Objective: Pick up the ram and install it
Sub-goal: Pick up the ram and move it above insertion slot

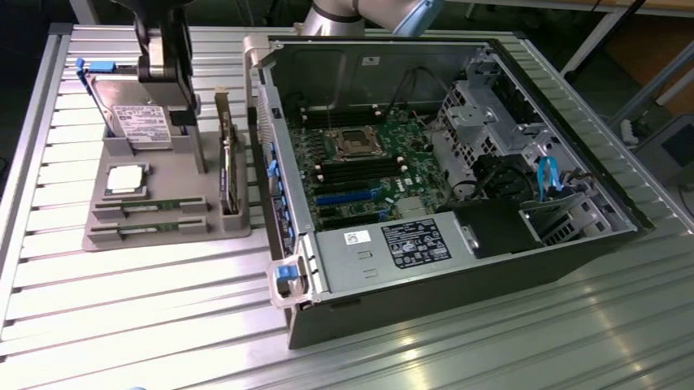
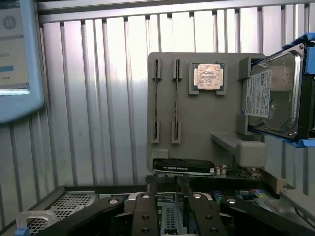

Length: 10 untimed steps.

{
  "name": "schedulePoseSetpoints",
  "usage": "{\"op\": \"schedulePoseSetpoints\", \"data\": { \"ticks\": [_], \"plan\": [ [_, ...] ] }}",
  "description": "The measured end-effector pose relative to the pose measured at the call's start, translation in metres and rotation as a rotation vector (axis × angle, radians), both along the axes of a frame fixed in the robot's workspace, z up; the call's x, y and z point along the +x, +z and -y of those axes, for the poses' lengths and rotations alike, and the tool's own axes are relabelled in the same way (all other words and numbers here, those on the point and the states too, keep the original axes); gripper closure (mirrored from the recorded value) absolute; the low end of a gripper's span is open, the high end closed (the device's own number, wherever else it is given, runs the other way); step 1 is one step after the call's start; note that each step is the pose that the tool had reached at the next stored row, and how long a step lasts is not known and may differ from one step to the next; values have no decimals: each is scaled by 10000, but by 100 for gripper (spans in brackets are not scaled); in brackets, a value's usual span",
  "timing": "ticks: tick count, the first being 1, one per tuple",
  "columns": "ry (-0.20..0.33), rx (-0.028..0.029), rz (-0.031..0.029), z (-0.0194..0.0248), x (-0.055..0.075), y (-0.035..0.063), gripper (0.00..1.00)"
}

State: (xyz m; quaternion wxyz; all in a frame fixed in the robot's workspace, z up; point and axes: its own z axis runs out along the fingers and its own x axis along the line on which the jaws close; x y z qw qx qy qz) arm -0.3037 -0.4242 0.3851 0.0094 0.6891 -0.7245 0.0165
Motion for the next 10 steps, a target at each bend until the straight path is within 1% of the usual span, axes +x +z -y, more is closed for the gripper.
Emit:
{"op": "schedulePoseSetpoints", "data": {
  "ticks": [1, 4, 10],
  "plan": [
    [-1, 223, 2, 2, -28, -4, 71],
    [1, 223, 1, 16, -64, -36, 71],
    [1, 224, 3, 26, -70, -102, 71]
  ]
}}
